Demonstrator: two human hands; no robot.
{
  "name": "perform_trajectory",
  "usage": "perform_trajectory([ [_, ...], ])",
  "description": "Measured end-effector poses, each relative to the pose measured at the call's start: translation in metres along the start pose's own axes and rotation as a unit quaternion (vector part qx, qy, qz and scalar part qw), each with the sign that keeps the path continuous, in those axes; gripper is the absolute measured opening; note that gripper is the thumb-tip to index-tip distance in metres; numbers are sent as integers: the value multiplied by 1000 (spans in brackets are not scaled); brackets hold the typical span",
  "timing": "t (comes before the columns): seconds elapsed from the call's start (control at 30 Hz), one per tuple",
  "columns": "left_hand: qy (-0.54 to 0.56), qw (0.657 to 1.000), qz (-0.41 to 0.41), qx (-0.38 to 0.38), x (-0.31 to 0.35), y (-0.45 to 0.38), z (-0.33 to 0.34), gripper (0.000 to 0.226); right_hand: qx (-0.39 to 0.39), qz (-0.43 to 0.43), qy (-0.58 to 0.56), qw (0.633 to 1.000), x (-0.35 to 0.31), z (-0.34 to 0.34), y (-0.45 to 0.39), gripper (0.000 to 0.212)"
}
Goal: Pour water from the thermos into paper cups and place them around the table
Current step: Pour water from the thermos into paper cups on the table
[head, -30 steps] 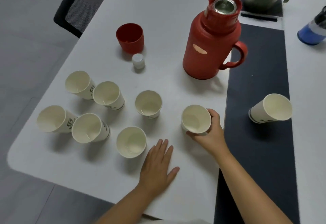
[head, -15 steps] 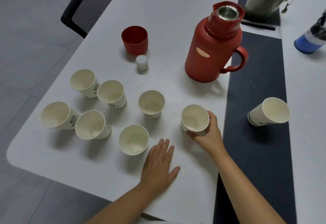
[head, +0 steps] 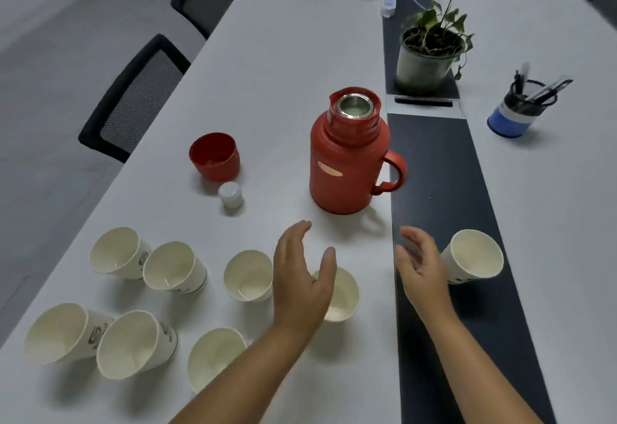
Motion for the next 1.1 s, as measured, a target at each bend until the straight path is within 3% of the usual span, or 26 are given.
perform_trajectory([
  [0.07, -20, 1000, -9, -5, 0, -37, 19, 51, 25, -14, 23, 999, -13, 11, -29, 37],
  [0.17, -60, 995, -25, -73, -8, -90, 45, 77, 37, -15, 29, 999, -30, 27, -73, 49],
  [0.23, -65, 989, -44, -126, -15, -120, 59, 94, -2, -19, 27, 999, -36, 36, -99, 35],
  [0.3, -51, 982, -62, -169, -19, -144, 68, 104, -49, -17, 18, 998, -38, 41, -117, 7],
  [0.4, 2, 970, -25, -241, -19, -165, 80, 100, -79, 11, 9, 997, -32, 42, -137, 29],
  [0.47, 35, 963, -16, -265, -18, -171, 86, 100, -68, 16, 12, 997, -31, 45, -141, 26],
  [0.53, 54, 962, -7, -269, -16, -171, 89, 101, -29, 20, -8, 999, -31, 52, -139, 16],
  [0.63, 67, 962, -10, -265, -15, -169, 85, 96, 28, 21, -59, 998, -29, 60, -125, 25],
  [0.8, 79, 961, 9, -263, 0, -159, 66, 96, 78, -32, -80, 993, -53, 39, -103, 21],
  [1.1, 188, 949, 76, -242, 79, -105, 3, 95, 133, -218, -35, 966, -144, -38, -32, 26],
])
Point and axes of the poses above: each hand's wrist, its own y-axis away from the middle knuckle, its own z-axis out of the palm, x = y × z, the point moved 1 cm from there along -y, towards the middle knuckle, and after that the axes turned 14 degrees about x, right-handed, at the moved point
